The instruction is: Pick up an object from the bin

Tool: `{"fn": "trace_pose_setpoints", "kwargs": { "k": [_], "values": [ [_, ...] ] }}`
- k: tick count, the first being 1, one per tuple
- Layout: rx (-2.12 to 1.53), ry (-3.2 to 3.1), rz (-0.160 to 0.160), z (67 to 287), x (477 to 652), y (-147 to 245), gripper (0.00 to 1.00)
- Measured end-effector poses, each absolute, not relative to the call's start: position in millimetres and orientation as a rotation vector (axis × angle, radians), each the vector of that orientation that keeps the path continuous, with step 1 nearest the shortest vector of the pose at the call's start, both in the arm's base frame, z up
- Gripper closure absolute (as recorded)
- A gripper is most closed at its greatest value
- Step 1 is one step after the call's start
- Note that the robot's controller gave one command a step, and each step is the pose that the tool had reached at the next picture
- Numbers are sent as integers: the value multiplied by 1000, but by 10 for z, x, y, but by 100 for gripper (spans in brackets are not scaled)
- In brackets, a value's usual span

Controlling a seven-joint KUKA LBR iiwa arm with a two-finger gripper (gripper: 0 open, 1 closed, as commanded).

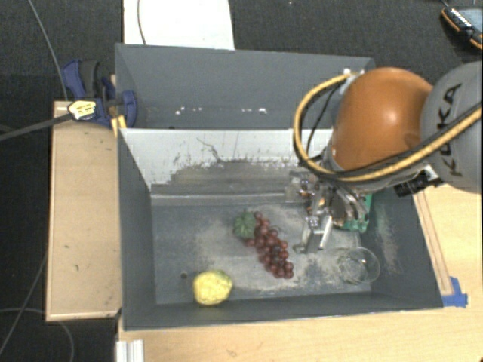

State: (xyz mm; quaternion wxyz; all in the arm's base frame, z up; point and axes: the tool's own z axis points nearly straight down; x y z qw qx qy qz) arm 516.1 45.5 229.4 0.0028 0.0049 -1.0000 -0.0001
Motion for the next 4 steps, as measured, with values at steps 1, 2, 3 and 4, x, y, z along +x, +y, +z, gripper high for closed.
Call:
{"fn": "trace_pose_setpoints", "kwargs": {
  "k": [1,2,3,4],
  "values": [
    [11,-3145,-2,2337,5177,452,0],
    [-146,-3147,-4,769,5219,647,0],
    [-93,-3157,-5,1610,5079,754,0],
    [-624,-3076,2,995,4967,403,0]
  ]
}}
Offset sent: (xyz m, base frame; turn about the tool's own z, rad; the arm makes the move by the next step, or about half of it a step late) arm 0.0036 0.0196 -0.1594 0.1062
